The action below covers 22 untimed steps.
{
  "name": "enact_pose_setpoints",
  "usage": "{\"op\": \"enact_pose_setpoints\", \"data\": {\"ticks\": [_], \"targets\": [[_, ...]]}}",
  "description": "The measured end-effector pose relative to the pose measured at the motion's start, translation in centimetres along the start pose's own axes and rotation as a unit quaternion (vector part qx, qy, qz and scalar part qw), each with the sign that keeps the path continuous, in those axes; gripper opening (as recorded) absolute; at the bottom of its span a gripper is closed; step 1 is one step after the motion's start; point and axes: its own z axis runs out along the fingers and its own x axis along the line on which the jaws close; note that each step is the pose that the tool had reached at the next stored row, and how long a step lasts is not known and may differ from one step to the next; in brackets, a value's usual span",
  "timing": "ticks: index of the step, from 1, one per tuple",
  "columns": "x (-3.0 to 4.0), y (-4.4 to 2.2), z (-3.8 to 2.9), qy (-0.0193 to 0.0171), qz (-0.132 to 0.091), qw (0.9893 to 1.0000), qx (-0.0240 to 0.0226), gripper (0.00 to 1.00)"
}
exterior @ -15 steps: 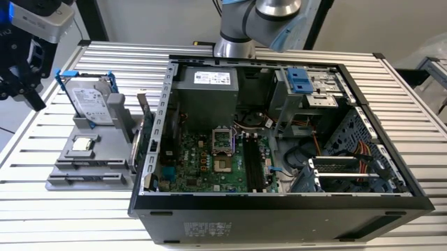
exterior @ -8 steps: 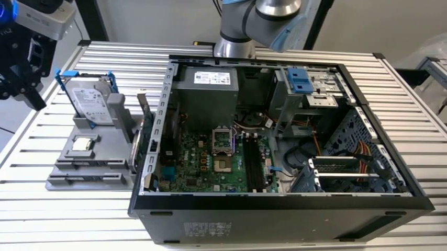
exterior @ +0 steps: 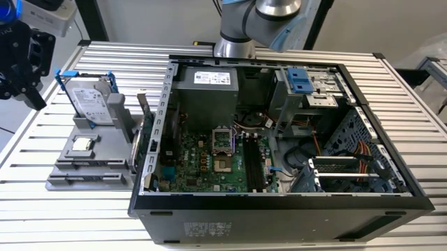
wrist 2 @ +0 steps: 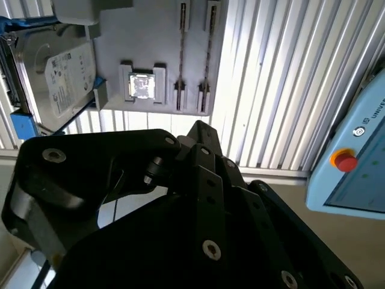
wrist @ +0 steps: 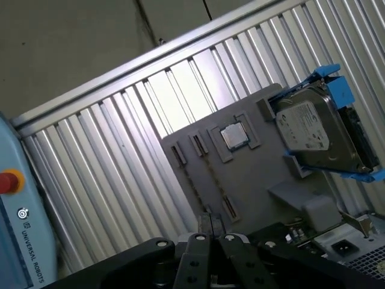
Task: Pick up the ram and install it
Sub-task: 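Pick up the ram and move it above insertion slot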
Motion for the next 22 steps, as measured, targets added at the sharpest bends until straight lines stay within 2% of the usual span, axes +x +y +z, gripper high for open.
{"op": "enact_pose_setpoints", "data": {"ticks": [4, 8, 12, 16, 20, 22], "targets": [[-0.01, 0.0, 0.0, 0.0006, -0.012, 0.9999, 0.0, 0.0], [-0.01, 0.0, 0.0, 0.0007, -0.015, 0.9999, 0.0, 0.0], [-0.01, 0.0, 0.0, 0.0019, -0.04, 0.9992, 0.0001, 0.0], [-0.01, 0.0, 0.01, 0.0037, -0.076, 0.9971, 0.0003, 0.0], [-0.01, 0.0, 0.01, 0.0051, -0.109, 0.994, 0.0007, 0.0], [-0.01, 0.0, 0.02, 0.0058, -0.126, 0.992, 0.0011, 0.0]]}}
